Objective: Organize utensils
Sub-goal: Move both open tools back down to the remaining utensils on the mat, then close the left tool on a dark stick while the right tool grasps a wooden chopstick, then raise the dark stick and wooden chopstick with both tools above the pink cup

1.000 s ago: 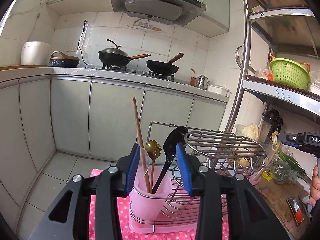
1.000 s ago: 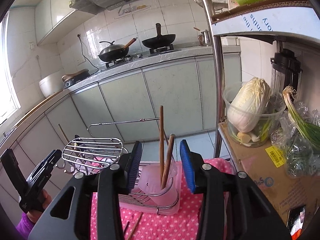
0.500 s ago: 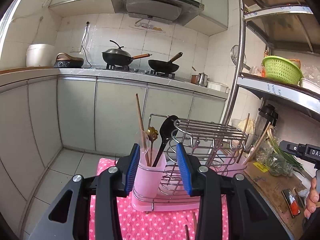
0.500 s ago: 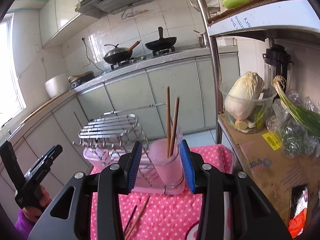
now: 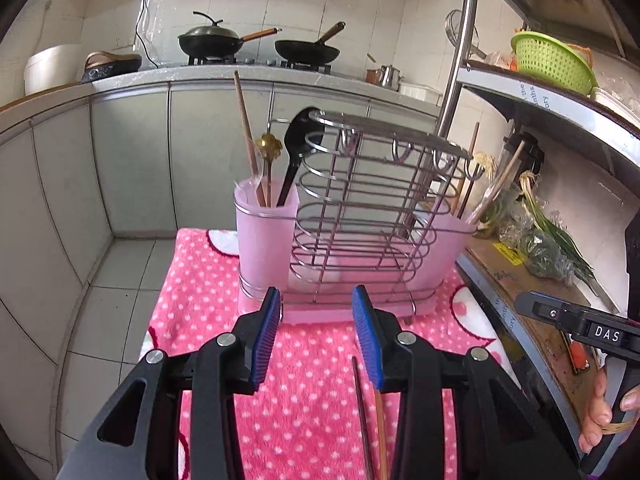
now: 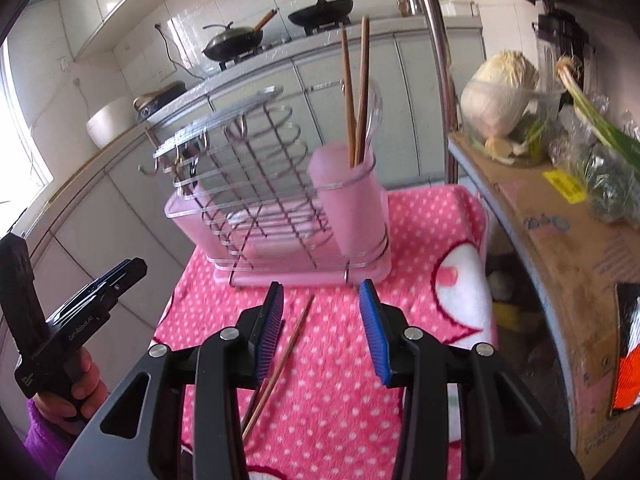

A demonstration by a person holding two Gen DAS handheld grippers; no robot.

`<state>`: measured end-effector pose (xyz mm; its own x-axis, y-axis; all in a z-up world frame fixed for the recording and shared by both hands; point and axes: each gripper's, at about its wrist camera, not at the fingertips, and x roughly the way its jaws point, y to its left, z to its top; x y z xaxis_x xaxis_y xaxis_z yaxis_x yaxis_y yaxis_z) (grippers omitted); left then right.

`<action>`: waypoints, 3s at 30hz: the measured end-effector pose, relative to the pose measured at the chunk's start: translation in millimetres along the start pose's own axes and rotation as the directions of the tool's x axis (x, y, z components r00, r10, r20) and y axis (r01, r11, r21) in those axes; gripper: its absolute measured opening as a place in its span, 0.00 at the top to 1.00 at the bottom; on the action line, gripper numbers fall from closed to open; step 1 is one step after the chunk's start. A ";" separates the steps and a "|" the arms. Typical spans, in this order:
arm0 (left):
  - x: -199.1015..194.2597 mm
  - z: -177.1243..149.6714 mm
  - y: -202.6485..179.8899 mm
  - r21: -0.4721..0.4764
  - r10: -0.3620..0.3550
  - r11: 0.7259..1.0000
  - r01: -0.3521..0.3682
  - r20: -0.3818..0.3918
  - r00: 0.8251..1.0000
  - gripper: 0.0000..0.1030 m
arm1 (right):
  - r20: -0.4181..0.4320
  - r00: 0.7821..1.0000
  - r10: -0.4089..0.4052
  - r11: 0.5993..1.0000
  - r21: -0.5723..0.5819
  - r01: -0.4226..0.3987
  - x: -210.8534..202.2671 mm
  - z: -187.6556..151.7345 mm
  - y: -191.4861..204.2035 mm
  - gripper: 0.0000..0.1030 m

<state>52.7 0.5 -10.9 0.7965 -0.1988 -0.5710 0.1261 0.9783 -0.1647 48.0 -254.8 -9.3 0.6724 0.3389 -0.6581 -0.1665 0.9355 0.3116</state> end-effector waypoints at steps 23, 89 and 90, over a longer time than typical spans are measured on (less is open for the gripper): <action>135.8 -46.7 -26.2 -0.057 -0.089 0.996 0.069 -0.521 0.849 0.86 | -0.160 0.987 0.014 0.996 0.084 -0.001 49.8 -43.0 -27.7 0.61; 48.0 5.7 61.7 -0.171 -0.095 0.984 0.043 -0.312 0.945 0.96 | -0.234 0.969 0.082 0.992 0.108 -0.058 111.3 -16.2 40.2 0.94; 43.4 7.6 61.0 -0.174 -0.097 0.984 0.046 -0.298 0.949 0.96 | -0.210 0.974 0.083 0.993 0.095 -0.064 101.4 -15.2 41.1 0.94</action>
<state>99.4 52.0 -39.6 0.5675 -0.3017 -0.7661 0.0584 0.9429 -0.3280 98.5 -180.5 -73.7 0.4897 0.4286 -0.7593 -0.1396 0.8981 0.4169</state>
